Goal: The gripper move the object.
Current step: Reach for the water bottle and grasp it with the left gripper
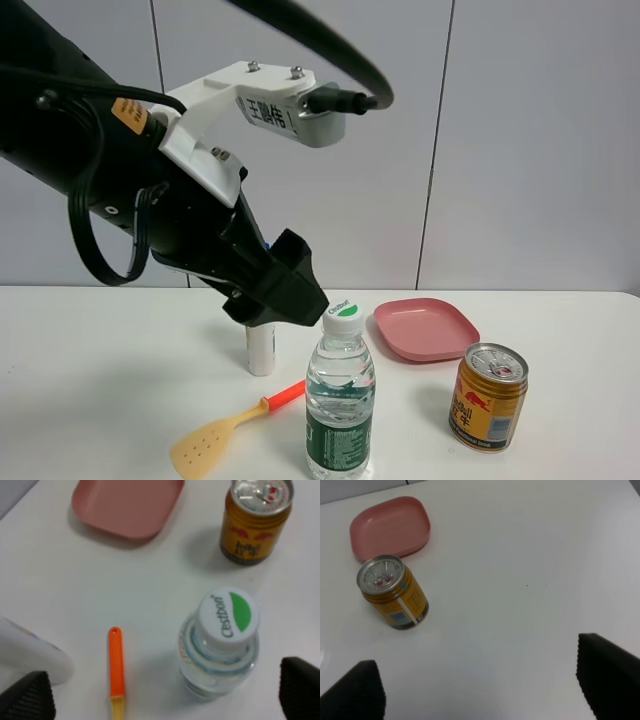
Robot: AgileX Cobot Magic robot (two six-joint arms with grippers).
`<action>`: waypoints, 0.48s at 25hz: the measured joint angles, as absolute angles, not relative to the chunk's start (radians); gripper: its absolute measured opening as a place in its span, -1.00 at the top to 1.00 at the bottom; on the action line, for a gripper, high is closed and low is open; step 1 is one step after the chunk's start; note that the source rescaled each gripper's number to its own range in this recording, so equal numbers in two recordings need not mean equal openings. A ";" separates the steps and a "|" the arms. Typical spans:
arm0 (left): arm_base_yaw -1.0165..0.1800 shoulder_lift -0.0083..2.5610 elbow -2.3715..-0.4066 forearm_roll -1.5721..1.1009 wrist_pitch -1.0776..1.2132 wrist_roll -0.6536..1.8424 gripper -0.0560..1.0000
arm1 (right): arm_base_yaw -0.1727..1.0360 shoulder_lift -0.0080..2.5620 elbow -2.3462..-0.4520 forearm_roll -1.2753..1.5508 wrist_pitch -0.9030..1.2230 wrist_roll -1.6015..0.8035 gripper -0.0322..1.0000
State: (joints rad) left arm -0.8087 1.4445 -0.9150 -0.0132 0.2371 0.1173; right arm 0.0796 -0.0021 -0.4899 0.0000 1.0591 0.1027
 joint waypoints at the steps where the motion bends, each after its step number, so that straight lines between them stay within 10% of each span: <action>1: -0.814 1.446 -0.915 0.018 0.228 0.080 -1.00 | 0.080 -0.002 -0.490 0.000 1.059 0.103 -1.00; 12: -0.949 1.448 -0.915 0.076 0.212 0.006 -1.00 | 0.080 -0.002 -0.490 0.000 1.059 0.103 -1.00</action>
State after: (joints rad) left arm -0.9485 1.4477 -0.9150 0.0761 0.2121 0.0057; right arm 0.0796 -0.0021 -0.4899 0.0000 1.0591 0.1027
